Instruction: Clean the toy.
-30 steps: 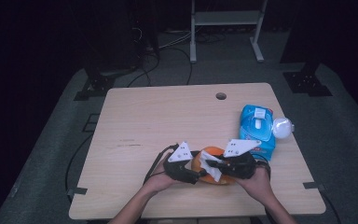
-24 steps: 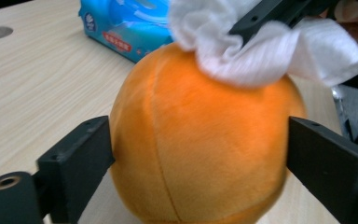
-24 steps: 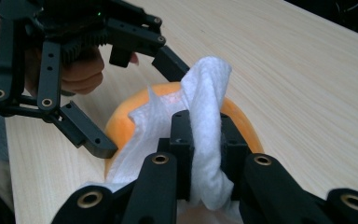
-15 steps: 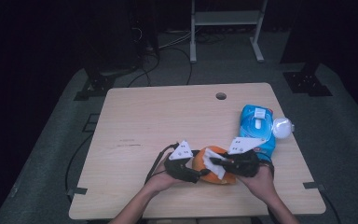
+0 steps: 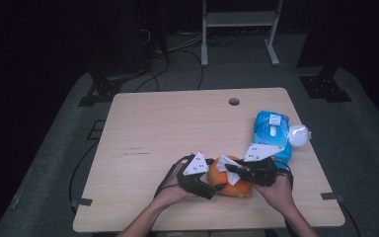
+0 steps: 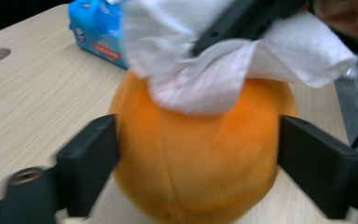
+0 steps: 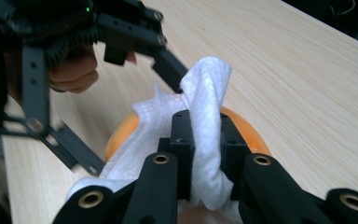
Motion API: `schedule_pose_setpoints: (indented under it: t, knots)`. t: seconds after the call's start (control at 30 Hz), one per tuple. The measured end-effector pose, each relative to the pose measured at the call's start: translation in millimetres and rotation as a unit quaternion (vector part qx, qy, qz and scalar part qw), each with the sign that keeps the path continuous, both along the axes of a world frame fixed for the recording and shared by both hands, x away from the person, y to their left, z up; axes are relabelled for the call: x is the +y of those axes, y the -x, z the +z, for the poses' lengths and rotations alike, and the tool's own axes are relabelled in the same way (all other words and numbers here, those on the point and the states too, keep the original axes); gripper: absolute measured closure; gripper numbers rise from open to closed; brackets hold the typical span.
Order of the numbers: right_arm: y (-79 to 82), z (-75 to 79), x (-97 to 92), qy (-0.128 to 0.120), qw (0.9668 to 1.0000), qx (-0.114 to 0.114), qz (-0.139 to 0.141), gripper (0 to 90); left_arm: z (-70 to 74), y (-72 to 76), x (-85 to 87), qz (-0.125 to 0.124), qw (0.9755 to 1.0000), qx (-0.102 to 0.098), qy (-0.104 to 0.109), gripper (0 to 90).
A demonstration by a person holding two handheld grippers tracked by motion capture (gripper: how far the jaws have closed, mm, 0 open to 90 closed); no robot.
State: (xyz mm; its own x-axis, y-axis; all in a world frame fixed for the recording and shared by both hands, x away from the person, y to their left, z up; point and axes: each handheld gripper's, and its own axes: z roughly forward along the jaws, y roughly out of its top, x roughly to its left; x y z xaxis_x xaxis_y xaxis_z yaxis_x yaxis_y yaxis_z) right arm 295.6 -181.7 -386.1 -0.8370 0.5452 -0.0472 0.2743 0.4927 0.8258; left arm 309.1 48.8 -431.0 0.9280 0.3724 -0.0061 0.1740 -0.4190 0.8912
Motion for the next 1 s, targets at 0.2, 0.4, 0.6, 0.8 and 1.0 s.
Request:
schedule_pose_setpoints:
  t: [0.2, 0.4, 0.6, 0.8, 1.0]
  knots:
    - [-3.9, -3.4, -5.2, -0.017, 0.9997, 0.019, 0.001, 79.2, -9.2, -10.1, 5.2, -0.009, 0.9978, 0.064, 0.01, 14.9]
    - [12.9, 3.9, 17.2, 0.02, 0.9996, -0.014, 0.017, 79.2, 1.8, 2.5, -2.4, -0.012, 0.9997, 0.018, -0.012, 26.3]
    - [12.4, 2.0, 26.5, 0.024, 0.9993, -0.01, 0.029, 79.4, 1.9, 8.1, -5.8, -0.015, 0.9993, -0.009, -0.034, 27.8]
    - [-4.4, 0.1, -17.5, -0.007, 0.9996, 0.011, -0.026, 79.1, -3.9, 5.0, -0.8, -0.016, 0.9992, -0.002, -0.037, 27.6]
    - [-4.0, -4.7, -20.9, -0.007, 0.9994, 0.014, -0.032, 79.1, -7.0, -3.9, 1.1, -0.02, 0.9973, 0.069, 0.015, 12.1]
